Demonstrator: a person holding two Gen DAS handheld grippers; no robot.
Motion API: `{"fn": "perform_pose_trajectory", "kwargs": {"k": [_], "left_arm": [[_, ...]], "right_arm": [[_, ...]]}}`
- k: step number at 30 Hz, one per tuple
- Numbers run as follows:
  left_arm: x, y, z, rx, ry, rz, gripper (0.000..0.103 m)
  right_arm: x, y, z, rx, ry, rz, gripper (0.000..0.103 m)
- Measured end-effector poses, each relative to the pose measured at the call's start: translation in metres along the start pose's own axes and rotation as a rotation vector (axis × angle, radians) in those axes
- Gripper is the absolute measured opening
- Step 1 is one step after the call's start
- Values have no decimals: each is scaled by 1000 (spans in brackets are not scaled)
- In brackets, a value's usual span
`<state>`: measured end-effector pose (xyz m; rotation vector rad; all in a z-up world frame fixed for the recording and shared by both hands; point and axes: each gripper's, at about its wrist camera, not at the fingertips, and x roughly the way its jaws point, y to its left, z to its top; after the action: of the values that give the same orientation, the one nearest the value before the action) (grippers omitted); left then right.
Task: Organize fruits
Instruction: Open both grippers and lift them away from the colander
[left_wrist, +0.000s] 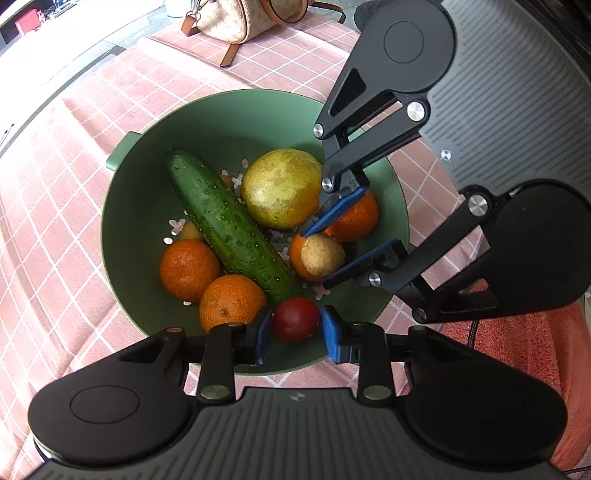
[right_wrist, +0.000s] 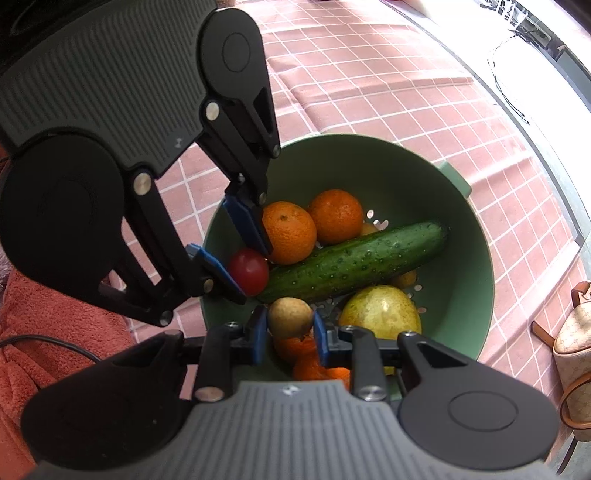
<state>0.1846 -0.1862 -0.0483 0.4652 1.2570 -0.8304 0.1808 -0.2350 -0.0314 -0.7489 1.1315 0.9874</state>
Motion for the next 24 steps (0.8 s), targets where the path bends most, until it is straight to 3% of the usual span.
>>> {"fn": "perform_pose_trajectory", "kwargs": {"k": [4,10,13,15,18,20,24], "left_arm": [[-9,3,-1,-9,-25,-18,51],[-25,4,-4,-10,-64,-15,51],[-37,4,-7,-12,-87,-4,51],[-48,4,-10,-19,-108,10,51],[-69,3,-17,-42,-169,55,51],[-85,0,-26,-67,-225,106,52],[-114,-9,-46,-115,-354,232,55]], "right_arm": [[0,-3,1,6,1,-14,23],[-3,-6,2,12,0,-49,24],[-6,-5,3,8,-2,-80,35],[-11,-4,4,7,-9,-114,35],[-25,-2,6,31,-40,-161,40],[-41,2,9,86,-83,-219,56],[-65,18,15,203,-155,-292,60]]}}
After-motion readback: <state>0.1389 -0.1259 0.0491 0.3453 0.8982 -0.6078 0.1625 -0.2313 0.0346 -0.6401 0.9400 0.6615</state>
